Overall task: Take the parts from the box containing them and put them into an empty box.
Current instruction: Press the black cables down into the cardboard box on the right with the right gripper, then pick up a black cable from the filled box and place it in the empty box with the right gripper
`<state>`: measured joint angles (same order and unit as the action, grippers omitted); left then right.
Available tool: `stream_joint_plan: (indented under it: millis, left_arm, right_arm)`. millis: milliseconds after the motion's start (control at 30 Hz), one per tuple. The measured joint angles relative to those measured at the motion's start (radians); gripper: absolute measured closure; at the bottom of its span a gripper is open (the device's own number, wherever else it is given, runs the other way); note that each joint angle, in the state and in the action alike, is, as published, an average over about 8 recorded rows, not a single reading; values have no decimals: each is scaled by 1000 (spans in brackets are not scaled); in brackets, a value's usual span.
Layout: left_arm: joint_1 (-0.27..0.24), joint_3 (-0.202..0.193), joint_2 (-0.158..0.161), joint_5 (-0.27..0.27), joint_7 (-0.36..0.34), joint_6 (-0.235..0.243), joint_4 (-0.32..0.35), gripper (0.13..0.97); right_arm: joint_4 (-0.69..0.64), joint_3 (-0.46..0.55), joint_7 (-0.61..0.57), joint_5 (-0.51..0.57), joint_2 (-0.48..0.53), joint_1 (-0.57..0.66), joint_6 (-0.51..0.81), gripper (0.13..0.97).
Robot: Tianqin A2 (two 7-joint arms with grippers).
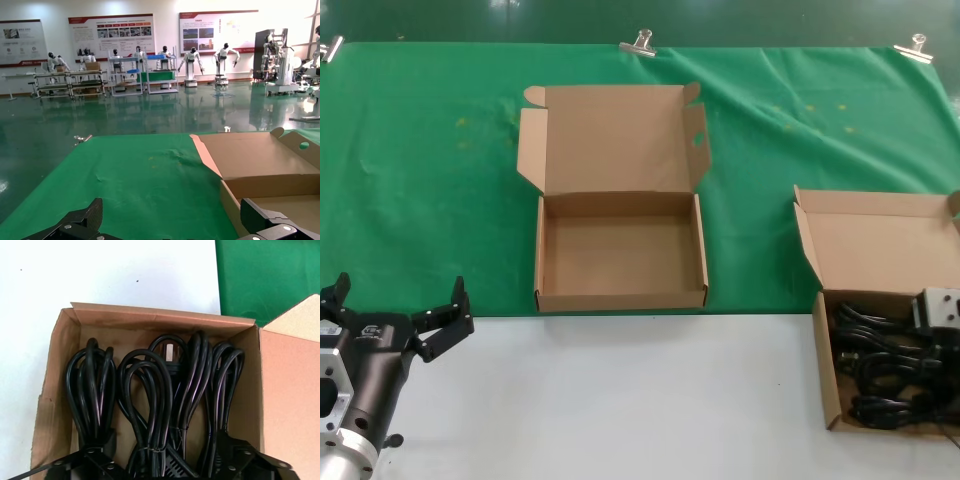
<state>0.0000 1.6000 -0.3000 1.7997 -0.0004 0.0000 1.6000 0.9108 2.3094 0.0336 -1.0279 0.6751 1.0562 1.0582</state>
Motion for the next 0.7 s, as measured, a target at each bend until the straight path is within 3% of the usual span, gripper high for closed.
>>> stream_joint_plan:
  millis: [133, 700]
  left_arm:
    - [0, 0, 0, 0, 0, 0, 0, 132]
    - [0, 0, 0, 0, 0, 0, 0, 132]
  right_arm:
    - [7, -19, -4, 9, 3, -9, 7, 370]
    - [26, -75, -14, 33, 8, -43, 24, 762]
